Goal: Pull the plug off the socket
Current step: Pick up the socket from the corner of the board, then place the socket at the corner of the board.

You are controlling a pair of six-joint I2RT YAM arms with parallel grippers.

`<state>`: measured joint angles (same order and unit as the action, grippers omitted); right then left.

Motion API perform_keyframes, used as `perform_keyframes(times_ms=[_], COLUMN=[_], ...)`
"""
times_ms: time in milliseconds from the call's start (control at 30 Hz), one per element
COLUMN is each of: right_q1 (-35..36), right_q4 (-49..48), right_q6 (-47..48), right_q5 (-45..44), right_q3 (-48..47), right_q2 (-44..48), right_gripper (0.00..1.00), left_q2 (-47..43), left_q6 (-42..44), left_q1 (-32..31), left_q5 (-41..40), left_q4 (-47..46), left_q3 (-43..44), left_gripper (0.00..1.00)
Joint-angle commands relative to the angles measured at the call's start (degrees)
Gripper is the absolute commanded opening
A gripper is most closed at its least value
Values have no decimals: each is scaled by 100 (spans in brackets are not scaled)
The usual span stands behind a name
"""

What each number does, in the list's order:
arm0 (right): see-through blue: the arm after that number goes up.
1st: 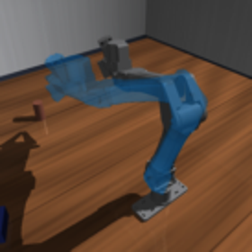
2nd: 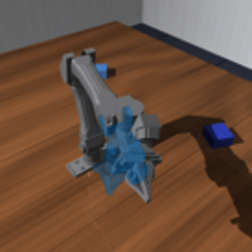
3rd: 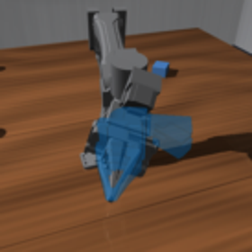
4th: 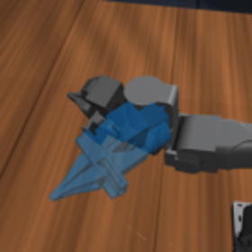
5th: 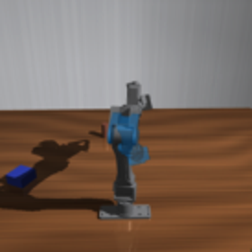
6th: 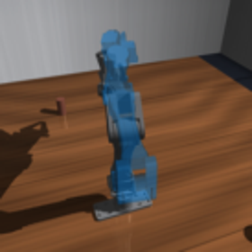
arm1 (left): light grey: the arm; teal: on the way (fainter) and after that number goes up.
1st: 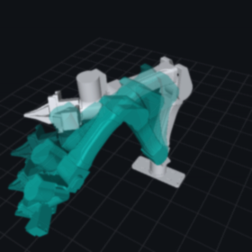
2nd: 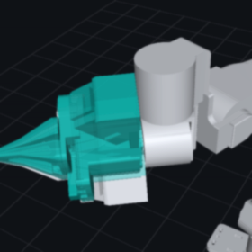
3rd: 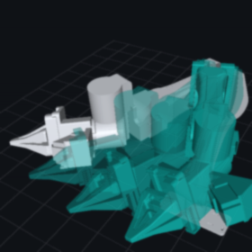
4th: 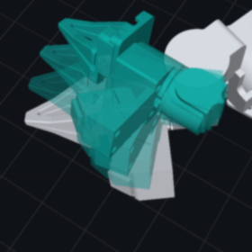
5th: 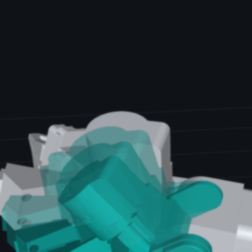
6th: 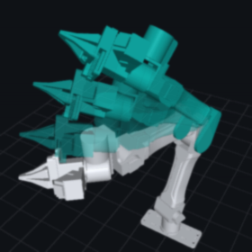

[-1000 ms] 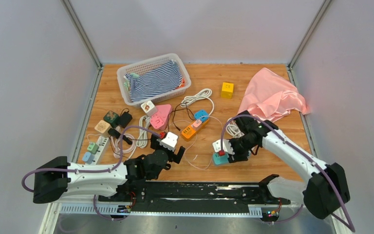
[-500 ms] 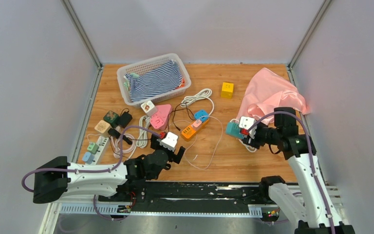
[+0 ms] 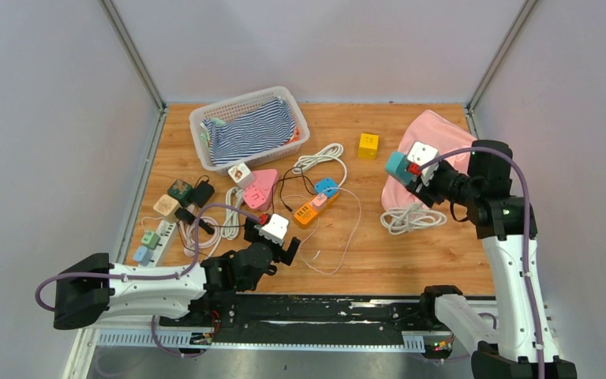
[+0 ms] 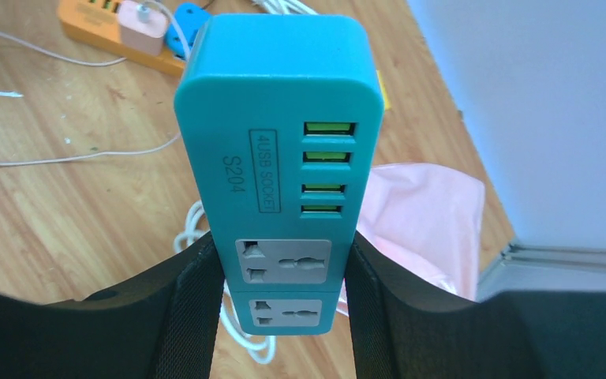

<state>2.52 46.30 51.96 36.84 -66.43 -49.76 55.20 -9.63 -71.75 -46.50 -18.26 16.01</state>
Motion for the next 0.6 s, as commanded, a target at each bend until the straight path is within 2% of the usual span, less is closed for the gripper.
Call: perform_keyframes(times_ms=[0, 133, 300, 367, 567], right_q1=[-87, -105, -198, -534, -1816], right_q4=[-166, -189, -487, -649, -728], right_q6=[-199, -247, -94, -12, -144], right_q5=[-641, -1231, -2374, -2627, -2087], right_q3=[-700, -1105, -1255, -1217, -1242], right_q2=[-109, -195, -237, -260, -685], right_gripper=[0, 0, 0, 0, 0], left_q2=[-21, -25, -23, -11, -34], left_q6=[-12, -13, -4, 0, 5], left_q1=[19, 20, 17, 19, 17], left_q5=[-61, -61, -52, -43, -35], left_q4=[-55, -55, -55, -55, -55], left_q3=[-53, -54, -51, -54, -67], left_gripper=[100, 100, 100, 100, 100])
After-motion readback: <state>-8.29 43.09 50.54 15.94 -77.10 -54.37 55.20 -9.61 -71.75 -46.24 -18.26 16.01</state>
